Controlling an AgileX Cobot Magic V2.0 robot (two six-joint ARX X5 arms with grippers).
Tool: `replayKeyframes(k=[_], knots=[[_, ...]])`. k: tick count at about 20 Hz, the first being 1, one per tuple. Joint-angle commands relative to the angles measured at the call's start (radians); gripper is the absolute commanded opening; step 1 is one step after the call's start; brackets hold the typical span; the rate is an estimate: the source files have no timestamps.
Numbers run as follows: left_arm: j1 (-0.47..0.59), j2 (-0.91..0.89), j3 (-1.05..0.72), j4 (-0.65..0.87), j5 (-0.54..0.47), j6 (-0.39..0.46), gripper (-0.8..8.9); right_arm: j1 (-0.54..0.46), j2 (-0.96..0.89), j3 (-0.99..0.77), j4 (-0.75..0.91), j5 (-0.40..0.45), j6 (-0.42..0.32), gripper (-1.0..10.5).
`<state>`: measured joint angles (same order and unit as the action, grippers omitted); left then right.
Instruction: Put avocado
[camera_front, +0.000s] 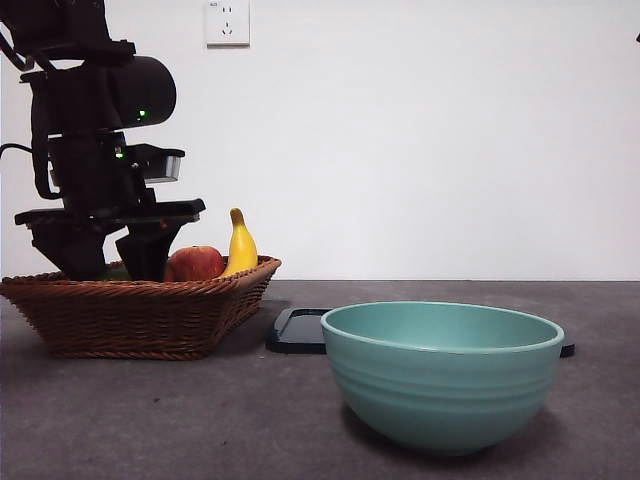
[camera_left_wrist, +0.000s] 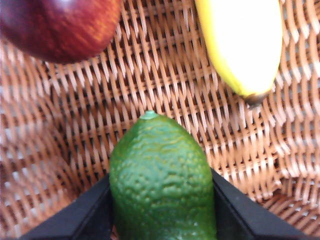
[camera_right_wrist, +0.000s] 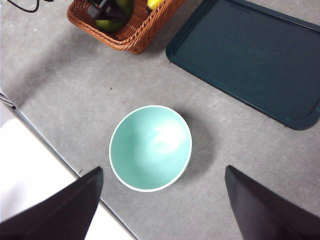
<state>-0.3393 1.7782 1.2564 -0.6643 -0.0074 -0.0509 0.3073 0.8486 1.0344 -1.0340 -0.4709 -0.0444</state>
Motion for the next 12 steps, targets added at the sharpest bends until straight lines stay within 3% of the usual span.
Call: replayKeyframes(k=[1, 6, 12], knots=[[-0.016, -0.048, 0.054, -0.002, 0.01, -0.011, 1.49, 0.005, 0.006, 0.021, 0.01, 0.0, 0.011, 3.9], [-0.106, -0.193, 0.117, -0.042, 0.107, -0.021, 1.5, 0.005, 0.006, 0.021, 0.01, 0.0, 0.011, 3.9], [-0.354, -0.252, 0.124, -0.055, 0.217, -0.021, 1.5, 0.005, 0.006, 0.021, 0.009, 0.008, 0.011, 3.9]])
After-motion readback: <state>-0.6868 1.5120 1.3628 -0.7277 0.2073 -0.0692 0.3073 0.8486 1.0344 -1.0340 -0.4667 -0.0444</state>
